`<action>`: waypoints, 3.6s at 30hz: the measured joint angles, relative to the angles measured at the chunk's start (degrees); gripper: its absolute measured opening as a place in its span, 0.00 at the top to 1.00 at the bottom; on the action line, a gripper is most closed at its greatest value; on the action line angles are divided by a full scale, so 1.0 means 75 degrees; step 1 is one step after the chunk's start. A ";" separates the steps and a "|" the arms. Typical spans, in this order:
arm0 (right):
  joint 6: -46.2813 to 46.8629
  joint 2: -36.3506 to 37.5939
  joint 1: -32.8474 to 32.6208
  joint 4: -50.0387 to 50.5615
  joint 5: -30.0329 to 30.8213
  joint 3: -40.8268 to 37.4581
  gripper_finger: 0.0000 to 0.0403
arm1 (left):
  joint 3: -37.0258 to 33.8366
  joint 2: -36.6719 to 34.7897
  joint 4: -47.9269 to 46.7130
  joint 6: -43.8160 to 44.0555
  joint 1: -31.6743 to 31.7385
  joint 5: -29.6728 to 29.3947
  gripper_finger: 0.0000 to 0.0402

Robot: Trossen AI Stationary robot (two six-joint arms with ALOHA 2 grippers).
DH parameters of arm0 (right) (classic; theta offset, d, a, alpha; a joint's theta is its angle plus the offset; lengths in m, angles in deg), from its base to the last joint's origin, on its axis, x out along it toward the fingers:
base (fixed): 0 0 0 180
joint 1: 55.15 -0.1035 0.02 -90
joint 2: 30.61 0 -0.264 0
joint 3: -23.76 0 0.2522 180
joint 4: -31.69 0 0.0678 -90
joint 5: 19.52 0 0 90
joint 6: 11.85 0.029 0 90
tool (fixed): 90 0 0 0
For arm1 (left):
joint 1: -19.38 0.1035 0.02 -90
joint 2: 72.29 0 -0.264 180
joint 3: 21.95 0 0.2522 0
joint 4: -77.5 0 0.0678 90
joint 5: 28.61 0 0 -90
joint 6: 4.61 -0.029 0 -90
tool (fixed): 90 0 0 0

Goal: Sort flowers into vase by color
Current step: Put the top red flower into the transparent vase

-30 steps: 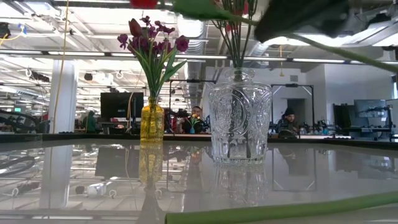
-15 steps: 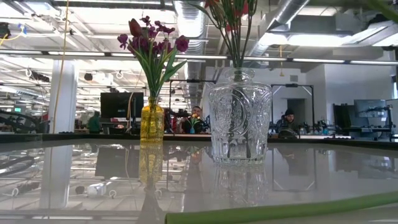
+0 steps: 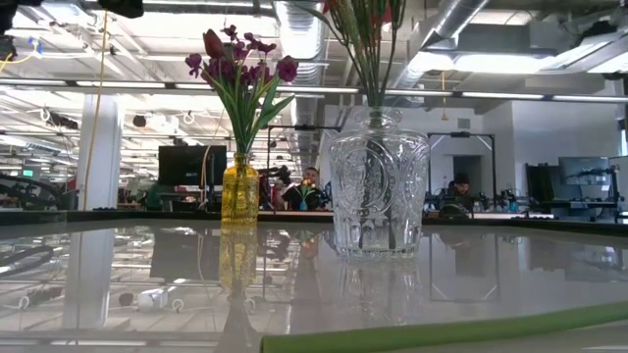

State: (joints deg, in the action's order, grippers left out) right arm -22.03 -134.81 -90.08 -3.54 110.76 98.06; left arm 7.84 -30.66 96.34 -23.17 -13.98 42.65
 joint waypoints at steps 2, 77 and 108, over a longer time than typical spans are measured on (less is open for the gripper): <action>-0.0315 0.0000 0.0063 -0.0605 -0.0002 -0.0226 0.94 | 0.0000 -0.0006 -0.0114 0.0157 0.0000 0.0002 0.69; 0.1015 0.0978 -0.0464 0.2610 0.2816 -0.0609 0.41 | 0.0006 0.0015 -0.1246 0.1480 -0.0001 -0.0187 0.69; 0.2964 0.0652 -0.0593 0.4282 -0.2589 0.0627 0.49 | 0.0009 0.0017 -0.1703 0.1652 0.0000 -0.0158 0.69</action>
State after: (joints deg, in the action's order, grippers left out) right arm 0.20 -129.92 -94.52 28.58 91.35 102.76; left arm 7.91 -30.53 83.57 -10.78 -13.98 41.47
